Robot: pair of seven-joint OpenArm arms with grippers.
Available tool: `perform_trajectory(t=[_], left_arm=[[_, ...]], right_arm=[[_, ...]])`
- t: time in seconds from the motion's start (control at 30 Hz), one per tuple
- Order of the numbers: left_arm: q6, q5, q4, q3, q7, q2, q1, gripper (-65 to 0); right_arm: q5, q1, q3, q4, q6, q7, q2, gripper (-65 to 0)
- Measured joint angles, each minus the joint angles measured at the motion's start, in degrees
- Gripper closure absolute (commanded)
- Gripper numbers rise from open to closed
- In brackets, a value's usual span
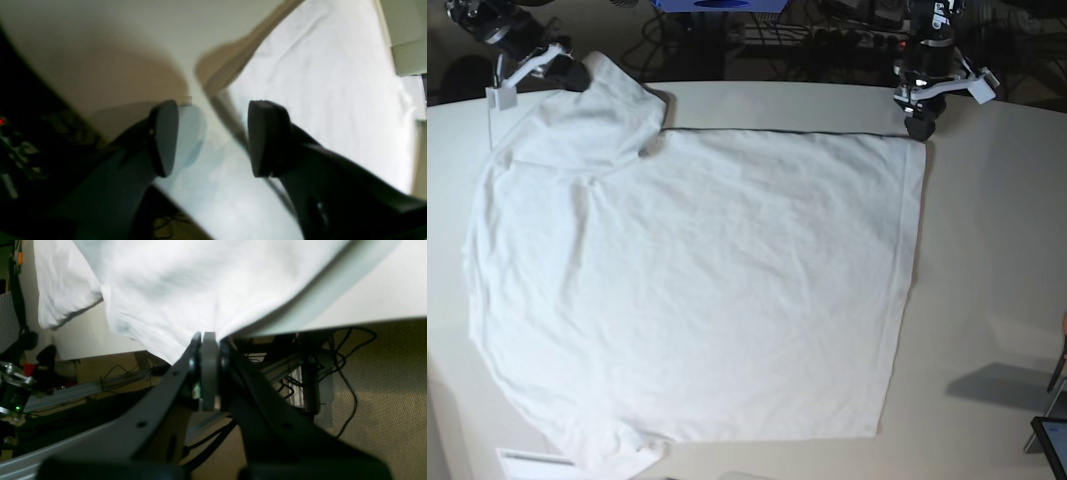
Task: Fold the T-shirt properly
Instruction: 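Lower the left gripper and pinch the opposite corner of that edge, then lift the held shirt edge with both grippers, stretching it taut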
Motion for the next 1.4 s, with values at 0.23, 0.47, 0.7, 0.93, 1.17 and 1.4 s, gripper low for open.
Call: perform_trajectory(t=[0.23,0.47,0.7,0.93,1.17,1.4], left_arm=[[0.1,-4.2,-1.4,0.6,-0.3,-3.5,-3.5,-33.3],[-0.3,-3.9,-3.1,0.7,3.5,-3.1,-5.7,-33.3],[-3.4,-3.7,-7.4,-0.2,8.0,0.1,-10.1,-33.3],[-3.1,-3.7,-7.9,0.2,10.1,0.0,-11.9,-23.9],[-2.1,-4.2,-8.4,0.4,11.5,0.0,-11.8,-4.0],[-2.1,-4.2,-8.4,0.7,11.6,-0.8,-11.4,0.0]], right_arm=[[0.0,0.0,0.0,0.0,0.0,0.0,0.0,0.0],[0.0,0.0,0.0,0.0,0.0,0.0,0.0,0.0],[0.0,0.0,0.0,0.0,0.0,0.0,0.0,0.0],[0.0,-0.1,0.0,0.0,0.0,0.0,0.0,0.0],[0.0,-0.1,0.0,0.1,0.0,0.0,0.0,0.0],[0.0,-0.1,0.0,0.0,0.0,0.0,0.0,0.0]])
